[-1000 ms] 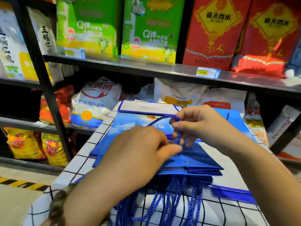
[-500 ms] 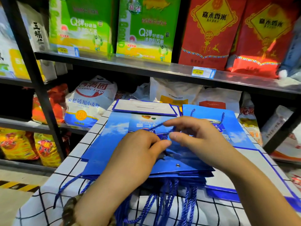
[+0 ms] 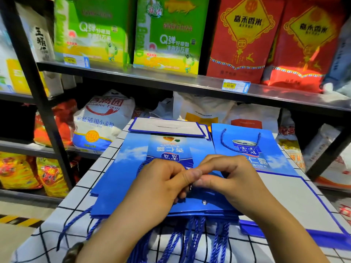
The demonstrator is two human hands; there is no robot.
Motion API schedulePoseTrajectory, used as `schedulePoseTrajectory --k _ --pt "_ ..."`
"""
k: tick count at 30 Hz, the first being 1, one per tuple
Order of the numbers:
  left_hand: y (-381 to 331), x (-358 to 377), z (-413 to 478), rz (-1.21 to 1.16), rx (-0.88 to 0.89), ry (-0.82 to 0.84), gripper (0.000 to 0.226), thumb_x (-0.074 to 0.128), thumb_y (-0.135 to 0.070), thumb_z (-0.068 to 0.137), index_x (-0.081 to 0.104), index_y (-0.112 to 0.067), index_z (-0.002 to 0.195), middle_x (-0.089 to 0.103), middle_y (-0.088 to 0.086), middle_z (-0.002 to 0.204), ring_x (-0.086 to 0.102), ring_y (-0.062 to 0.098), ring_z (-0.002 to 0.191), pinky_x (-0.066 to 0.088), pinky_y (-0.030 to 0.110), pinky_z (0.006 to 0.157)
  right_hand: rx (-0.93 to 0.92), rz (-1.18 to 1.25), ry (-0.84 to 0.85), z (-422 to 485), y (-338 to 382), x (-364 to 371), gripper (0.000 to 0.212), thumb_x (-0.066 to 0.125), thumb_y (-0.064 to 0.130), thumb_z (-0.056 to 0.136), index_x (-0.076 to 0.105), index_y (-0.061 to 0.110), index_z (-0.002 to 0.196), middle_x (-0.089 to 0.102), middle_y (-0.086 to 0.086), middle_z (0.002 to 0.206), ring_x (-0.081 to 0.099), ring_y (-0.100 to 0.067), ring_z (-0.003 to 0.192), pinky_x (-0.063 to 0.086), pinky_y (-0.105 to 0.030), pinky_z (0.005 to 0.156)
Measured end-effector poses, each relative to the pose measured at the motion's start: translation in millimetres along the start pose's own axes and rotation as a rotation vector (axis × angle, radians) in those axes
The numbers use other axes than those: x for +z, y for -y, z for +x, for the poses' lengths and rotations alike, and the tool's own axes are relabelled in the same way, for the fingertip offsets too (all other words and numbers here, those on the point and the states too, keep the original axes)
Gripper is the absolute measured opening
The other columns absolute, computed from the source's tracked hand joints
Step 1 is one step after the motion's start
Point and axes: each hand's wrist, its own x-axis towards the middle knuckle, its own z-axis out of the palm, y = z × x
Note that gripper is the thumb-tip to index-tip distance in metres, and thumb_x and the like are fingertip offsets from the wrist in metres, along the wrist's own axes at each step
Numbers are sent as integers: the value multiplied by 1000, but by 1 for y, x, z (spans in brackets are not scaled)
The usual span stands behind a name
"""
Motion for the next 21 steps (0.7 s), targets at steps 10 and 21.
schedulePoseTrajectory --k 10,21 --pt "0 -5 -24 689 314 21 71 15 -77 59 53 -41 107 53 -24 112 43 -4 107 37 16 87 120 -232 76 -6 3 -31 9 64 26 68 70 32 64 66 18 69 59 2 68 41 -6 65" --pt "-3 -7 -25 858 270 47 73 14 -76 63 40 -42 123 50 -24 124 36 2 118 39 20 88 173 -260 223 -1 5 -33 17 68 24 78 66 34 65 64 19 69 54 4 66 41 -7 66"
